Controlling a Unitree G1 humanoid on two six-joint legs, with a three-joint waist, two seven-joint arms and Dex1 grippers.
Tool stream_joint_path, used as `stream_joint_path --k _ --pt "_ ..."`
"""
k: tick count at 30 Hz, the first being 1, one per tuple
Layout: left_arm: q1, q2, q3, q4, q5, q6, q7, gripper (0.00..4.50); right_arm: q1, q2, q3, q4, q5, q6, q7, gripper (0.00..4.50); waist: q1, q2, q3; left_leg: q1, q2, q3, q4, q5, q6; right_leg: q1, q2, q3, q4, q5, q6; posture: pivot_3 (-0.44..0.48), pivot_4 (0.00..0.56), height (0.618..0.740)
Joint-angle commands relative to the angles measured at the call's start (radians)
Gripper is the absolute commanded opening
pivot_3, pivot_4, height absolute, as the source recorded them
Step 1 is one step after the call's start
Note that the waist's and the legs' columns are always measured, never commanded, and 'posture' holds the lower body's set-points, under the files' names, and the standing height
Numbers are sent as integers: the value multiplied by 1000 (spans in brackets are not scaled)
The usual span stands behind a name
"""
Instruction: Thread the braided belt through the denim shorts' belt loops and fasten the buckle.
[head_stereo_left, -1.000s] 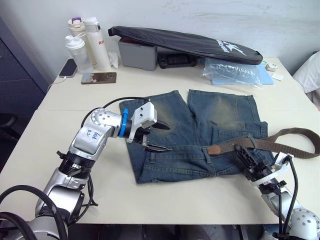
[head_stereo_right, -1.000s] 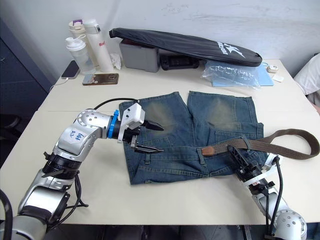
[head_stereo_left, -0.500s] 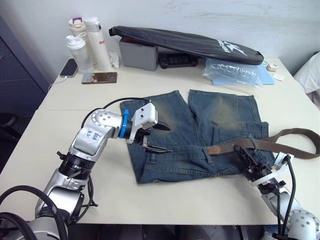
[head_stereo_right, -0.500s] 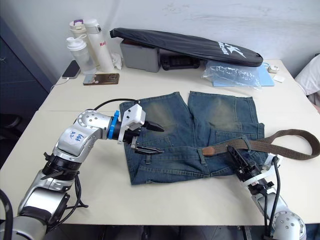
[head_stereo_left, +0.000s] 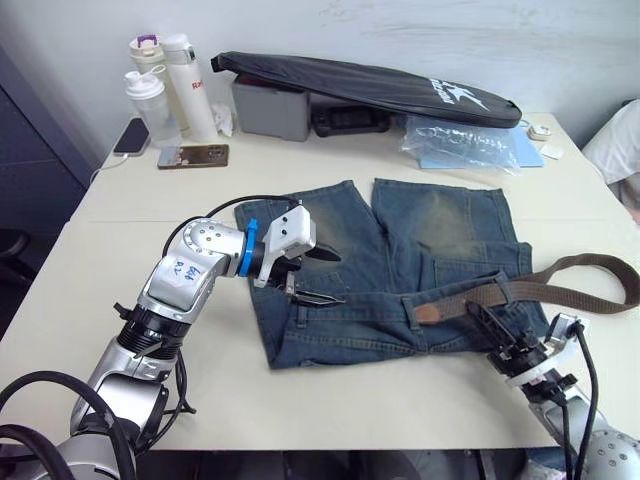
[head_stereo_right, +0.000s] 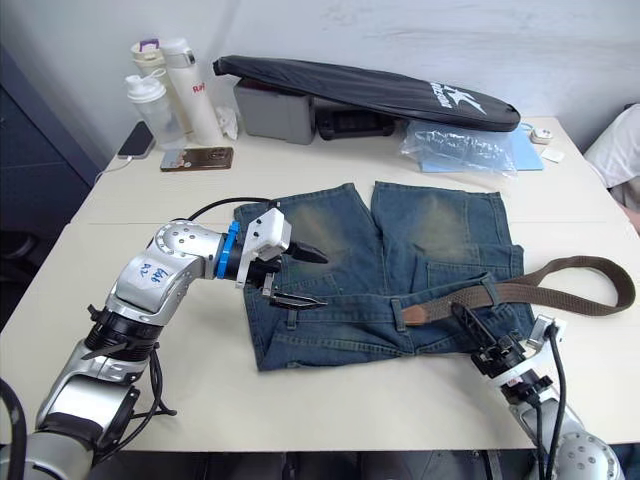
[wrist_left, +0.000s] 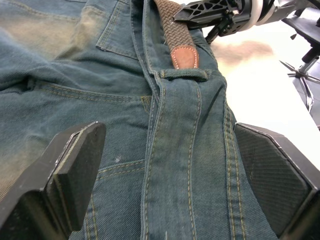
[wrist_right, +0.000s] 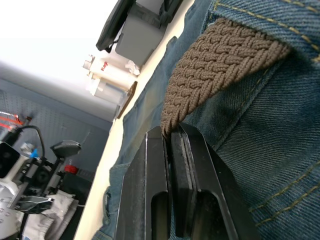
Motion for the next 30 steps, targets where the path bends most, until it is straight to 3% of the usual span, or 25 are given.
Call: stream_joint_path --k 1,11,30 --pt "-1 -3 -4 -32 -5 -6 5 4500 -5 49 33 32 -52 -14 -56 12 -5 -2 0 0 0 0 0 0 0 0 0 0 0 0 0 0 150 740" --pt "11 -2 -10 -41 -3 -5 10 4500 -42 195 149 -30 -123 -7 -149 12 -37 -5 -2 1 3 2 -5 2 -4 0 0 -3 3 -1 -2 0 150 740" --pt "40 -6 -18 -66 -8 -3 38 4500 -25 127 259 -169 -203 124 -280 12 -55 -6 -2 11 21 4 -13 7 -17 -1 22 3 12 -6 -15 0 150 740"
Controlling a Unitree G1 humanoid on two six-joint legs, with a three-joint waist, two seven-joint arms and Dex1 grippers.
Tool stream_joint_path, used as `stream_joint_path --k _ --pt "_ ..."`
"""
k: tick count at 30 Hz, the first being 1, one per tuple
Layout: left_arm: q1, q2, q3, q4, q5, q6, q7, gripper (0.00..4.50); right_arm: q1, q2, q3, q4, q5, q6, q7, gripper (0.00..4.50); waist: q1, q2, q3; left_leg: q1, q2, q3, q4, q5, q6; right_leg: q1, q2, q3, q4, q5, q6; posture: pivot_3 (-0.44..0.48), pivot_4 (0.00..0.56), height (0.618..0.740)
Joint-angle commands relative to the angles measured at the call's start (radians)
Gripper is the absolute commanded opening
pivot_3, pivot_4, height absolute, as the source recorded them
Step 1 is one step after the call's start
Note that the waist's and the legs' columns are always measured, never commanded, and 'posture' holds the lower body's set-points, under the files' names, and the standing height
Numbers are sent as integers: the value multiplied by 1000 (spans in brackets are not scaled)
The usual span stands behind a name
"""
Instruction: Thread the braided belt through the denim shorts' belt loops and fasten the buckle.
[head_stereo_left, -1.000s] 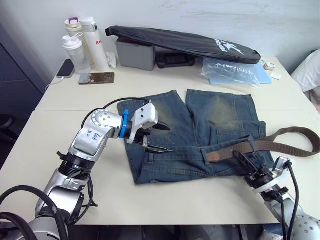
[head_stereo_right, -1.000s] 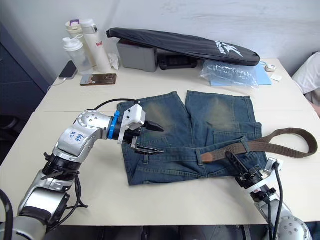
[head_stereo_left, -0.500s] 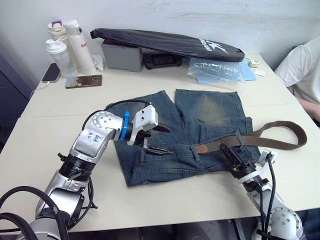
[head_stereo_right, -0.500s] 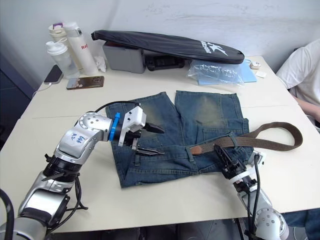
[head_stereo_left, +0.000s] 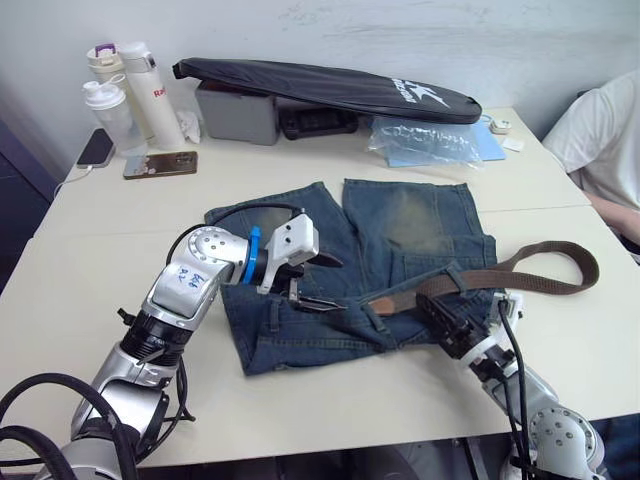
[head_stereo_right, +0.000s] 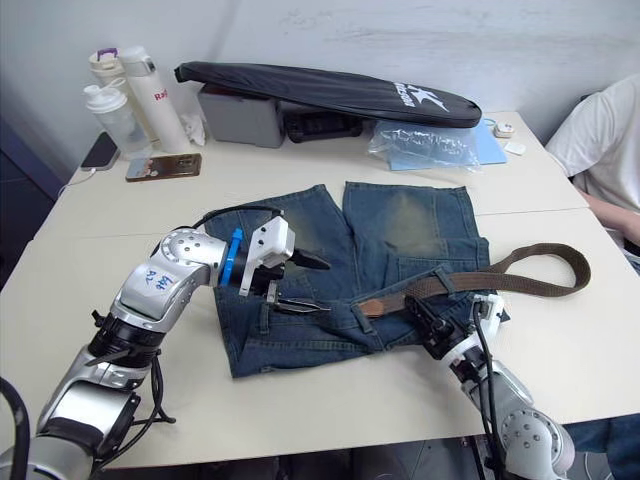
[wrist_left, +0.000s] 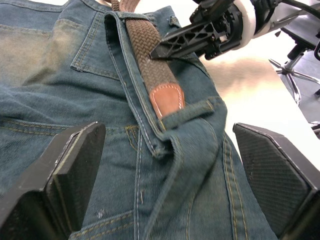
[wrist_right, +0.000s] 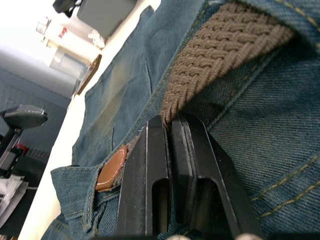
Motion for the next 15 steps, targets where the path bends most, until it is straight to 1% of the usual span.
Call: stream_joint_path --k 1,4,6,8,10,12,15 --pt "8 0 2 -47 -8 -4 5 4500 45 -19 109 23 -60 81 -29 12 0 0 0 1 0 0 0 0 -1 0 0 0 1 0 -1 0 150 740" --pt "11 -1 2 -51 -8 -3 6 4500 40 -25 102 32 -124 48 -85 12 2 -2 -1 2 0 0 0 0 -2 1 0 1 1 -1 -1 0 150 740" --pt "12 0 0 -53 -7 -4 6 4500 46 -60 108 7 -185 32 -106 12 5 -4 -2 3 0 0 0 0 -3 1 0 1 0 -1 -1 0 150 740" --pt "13 2 -2 -54 -6 -7 3 4500 63 -95 120 -25 -223 24 -94 12 8 -4 -2 3 -1 0 2 -1 -4 1 -2 1 0 -1 -1 0 150 740" --pt "13 4 -5 -54 -4 -10 1 4500 83 -103 75 -64 -178 23 -76 12 12 -4 -2 3 -3 1 2 -1 -3 1 -5 1 -1 -1 -1 0 150 740" --pt "15 5 -8 -54 -3 -13 -1 4500 99 -113 35 -91 -134 20 -55 12 27 -3 -1 3 -4 1 2 -2 -3 1 -5 0 -1 0 -1 0 150 740" --pt "17 5 -12 -55 -2 -16 -4 4500 106 -118 3 -97 -102 10 -38 12 38 -1 0 2 -4 0 2 -2 -4 0 -4 0 -2 -1 -1 0 150 740"
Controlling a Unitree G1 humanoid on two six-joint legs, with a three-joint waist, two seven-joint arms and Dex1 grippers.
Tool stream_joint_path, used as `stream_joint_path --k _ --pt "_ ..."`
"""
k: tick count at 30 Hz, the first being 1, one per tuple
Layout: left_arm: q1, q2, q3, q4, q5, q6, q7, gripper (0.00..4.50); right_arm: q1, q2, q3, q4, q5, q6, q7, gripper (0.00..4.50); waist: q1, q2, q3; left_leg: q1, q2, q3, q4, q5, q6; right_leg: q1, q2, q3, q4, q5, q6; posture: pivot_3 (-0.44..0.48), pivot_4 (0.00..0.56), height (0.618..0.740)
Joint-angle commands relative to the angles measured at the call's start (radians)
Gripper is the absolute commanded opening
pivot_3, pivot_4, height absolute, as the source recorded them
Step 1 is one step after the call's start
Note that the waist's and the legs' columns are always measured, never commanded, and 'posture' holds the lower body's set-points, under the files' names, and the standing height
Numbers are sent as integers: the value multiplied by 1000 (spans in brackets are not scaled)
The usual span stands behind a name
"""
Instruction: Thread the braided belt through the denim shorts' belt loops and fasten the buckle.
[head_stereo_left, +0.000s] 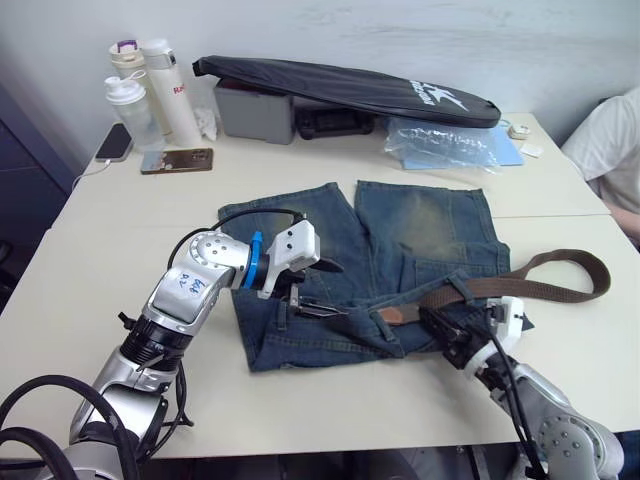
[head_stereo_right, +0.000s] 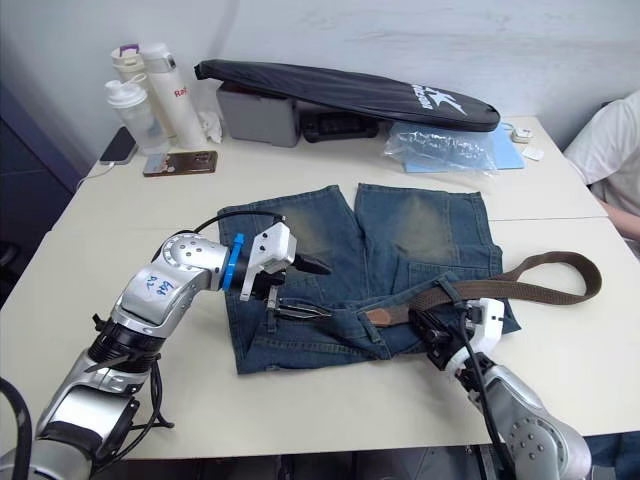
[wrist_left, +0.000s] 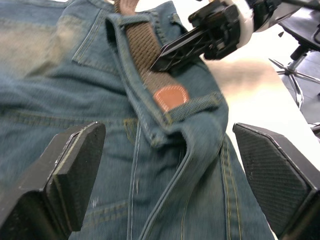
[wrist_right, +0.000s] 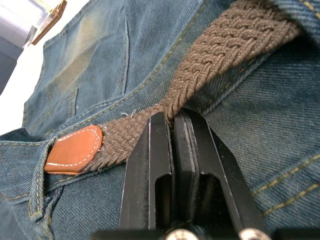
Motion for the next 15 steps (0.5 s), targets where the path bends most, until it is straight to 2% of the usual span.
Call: stream_joint_path --k 1,4,11,15 --pt "-6 0 -5 -37 -2 -17 -4 4500 25 -12 -37 25 18 1 27 12 4 2 1 -1 0 0 0 0 0 0 0 0 -1 0 0 0 150 740" --pt "-11 -8 -11 -34 -2 -18 -2 4500 -2 8 -76 87 14 -58 51 12 4 1 1 -1 0 1 0 0 0 0 0 0 -2 0 0 0 150 740" --pt "-12 -5 -11 -29 0 -23 -4 4500 26 24 -116 85 124 -45 100 12 11 2 2 -1 -1 1 2 -1 2 0 -1 1 -3 1 2 0 150 740" --pt "-12 -5 -12 -28 0 -23 -5 4500 54 8 -87 68 116 -36 135 12 19 4 3 -1 0 1 1 -1 1 0 0 1 -3 1 2 0 150 740"
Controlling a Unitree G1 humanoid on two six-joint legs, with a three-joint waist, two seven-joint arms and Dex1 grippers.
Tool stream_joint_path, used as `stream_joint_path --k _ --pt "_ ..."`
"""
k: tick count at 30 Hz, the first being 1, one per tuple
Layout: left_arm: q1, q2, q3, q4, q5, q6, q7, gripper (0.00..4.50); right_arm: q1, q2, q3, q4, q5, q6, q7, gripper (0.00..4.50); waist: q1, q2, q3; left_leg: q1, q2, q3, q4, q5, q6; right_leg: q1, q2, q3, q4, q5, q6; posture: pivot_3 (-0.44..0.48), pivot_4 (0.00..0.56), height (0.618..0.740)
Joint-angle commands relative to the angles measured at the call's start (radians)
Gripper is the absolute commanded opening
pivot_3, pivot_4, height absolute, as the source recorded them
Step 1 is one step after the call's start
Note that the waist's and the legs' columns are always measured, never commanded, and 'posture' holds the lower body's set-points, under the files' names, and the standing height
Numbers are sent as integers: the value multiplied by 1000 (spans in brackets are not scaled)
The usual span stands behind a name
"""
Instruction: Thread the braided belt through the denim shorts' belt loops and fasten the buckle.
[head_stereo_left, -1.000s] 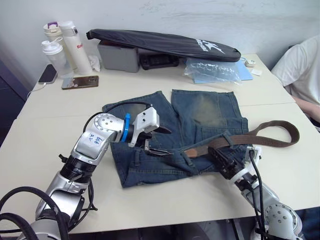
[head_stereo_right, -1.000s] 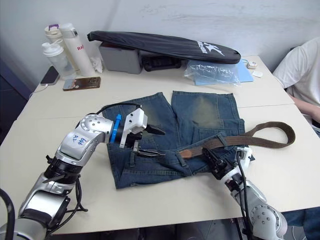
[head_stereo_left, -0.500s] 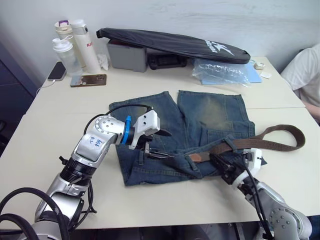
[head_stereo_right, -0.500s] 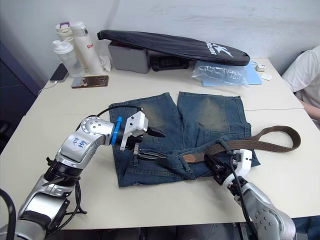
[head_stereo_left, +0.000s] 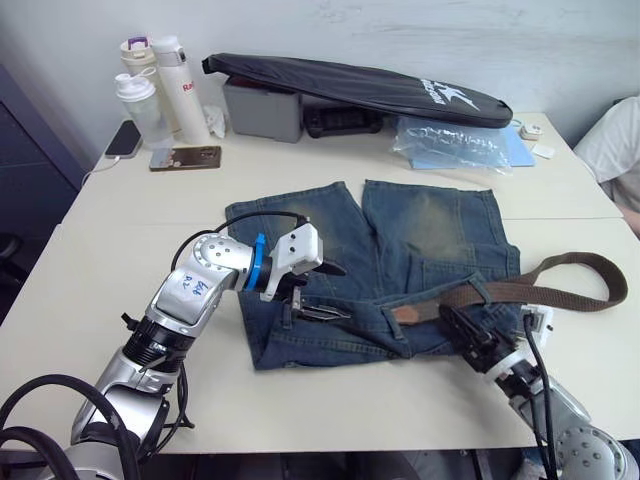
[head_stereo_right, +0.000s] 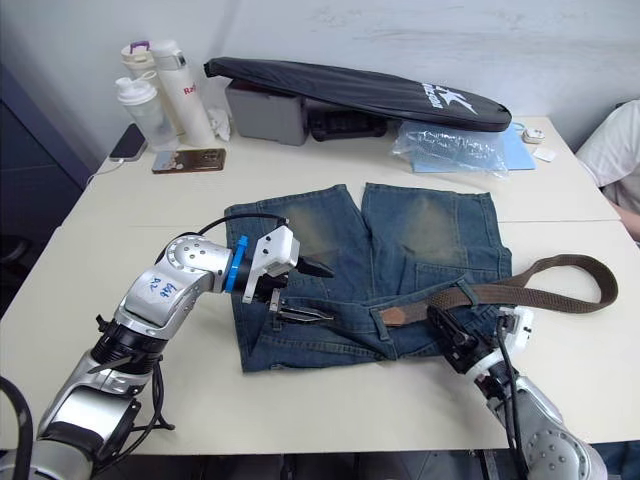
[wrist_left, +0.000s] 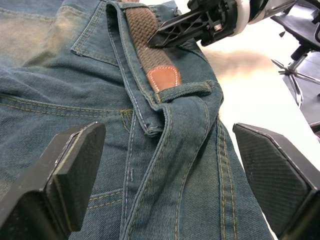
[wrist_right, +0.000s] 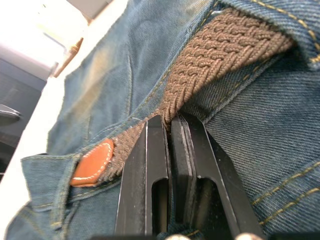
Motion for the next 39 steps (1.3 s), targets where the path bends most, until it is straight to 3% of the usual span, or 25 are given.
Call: stream_joint_path --k 1,10,22,29,39 --pt "-13 1 0 -28 0 -15 -4 4500 31 -11 23 -15 1 10 44 12 1 0 0 0 0 0 0 0 0 0 0 0 0 0 0 0 150 740" --pt "-22 -2 -5 -14 3 -23 -10 4500 23 -29 96 21 -74 -2 122 12 -1 0 0 0 0 0 0 0 0 0 1 0 -1 0 0 0 150 740" --pt "-12 2 -12 -22 6 -28 -2 4500 -55 134 195 0 -151 -41 10 12 -46 -4 0 0 3 1 -2 1 -2 1 2 1 5 -1 -1 0 150 740" --pt "-12 -4 -18 -16 11 -36 -1 4500 -11 14 337 -81 -208 42 88 12 -50 -3 1 2 5 2 -3 1 -3 0 6 1 6 -2 -3 0 150 740" --pt "-1 -3 -24 -18 16 -47 3 4500 -85 36 302 -83 -158 82 0 12 -50 -2 1 2 5 2 -2 1 -3 0 6 3 5 -2 -3 0 150 740"
